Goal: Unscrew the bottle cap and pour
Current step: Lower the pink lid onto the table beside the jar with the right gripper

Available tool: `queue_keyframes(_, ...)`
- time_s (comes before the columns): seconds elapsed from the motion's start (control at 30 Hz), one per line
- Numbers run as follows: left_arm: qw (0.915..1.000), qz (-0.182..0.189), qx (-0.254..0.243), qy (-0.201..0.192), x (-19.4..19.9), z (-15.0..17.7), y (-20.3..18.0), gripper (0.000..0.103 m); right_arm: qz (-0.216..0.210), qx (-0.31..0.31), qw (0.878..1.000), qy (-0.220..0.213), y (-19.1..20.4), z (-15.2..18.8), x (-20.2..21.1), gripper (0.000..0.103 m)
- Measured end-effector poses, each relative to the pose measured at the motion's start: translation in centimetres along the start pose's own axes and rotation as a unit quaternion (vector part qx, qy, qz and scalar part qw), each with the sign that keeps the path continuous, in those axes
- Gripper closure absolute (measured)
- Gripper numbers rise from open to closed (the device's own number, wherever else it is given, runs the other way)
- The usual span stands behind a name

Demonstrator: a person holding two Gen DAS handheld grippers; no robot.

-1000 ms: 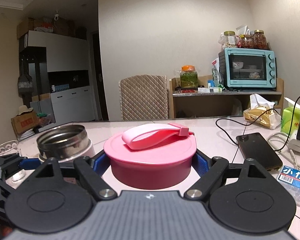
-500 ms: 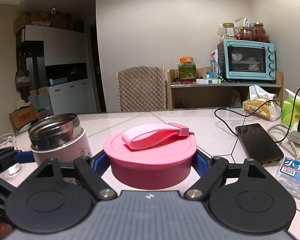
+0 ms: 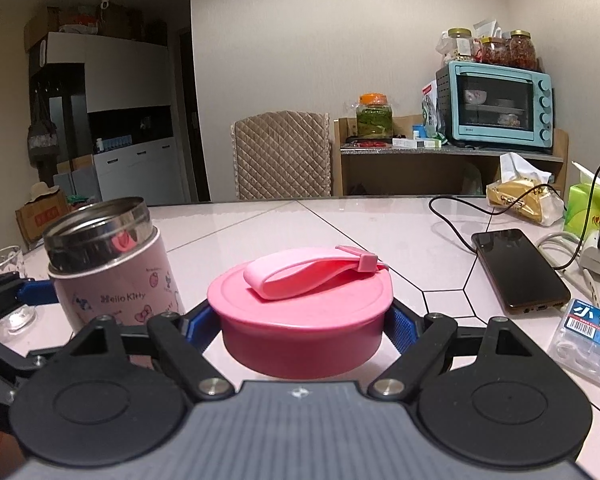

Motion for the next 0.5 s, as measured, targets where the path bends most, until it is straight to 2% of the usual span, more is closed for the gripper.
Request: queue_keyframes(0.5,1.0,-0.001,-0.003,0.006,-0.3,-0.1,0.0,0.0,0.0,0.013,0.999,0.032,0.2,1.2,-0.5,0.018)
Point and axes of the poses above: each gripper's, at about its wrist camera, not at the fingertips, and x roughly against the way its jaws point, y to its left, z to its underside, the point moved 10 cm from there along -x, roughly the way its jaws point, and after that the axes turned 7 degrees about z, right-handed, at the moved point
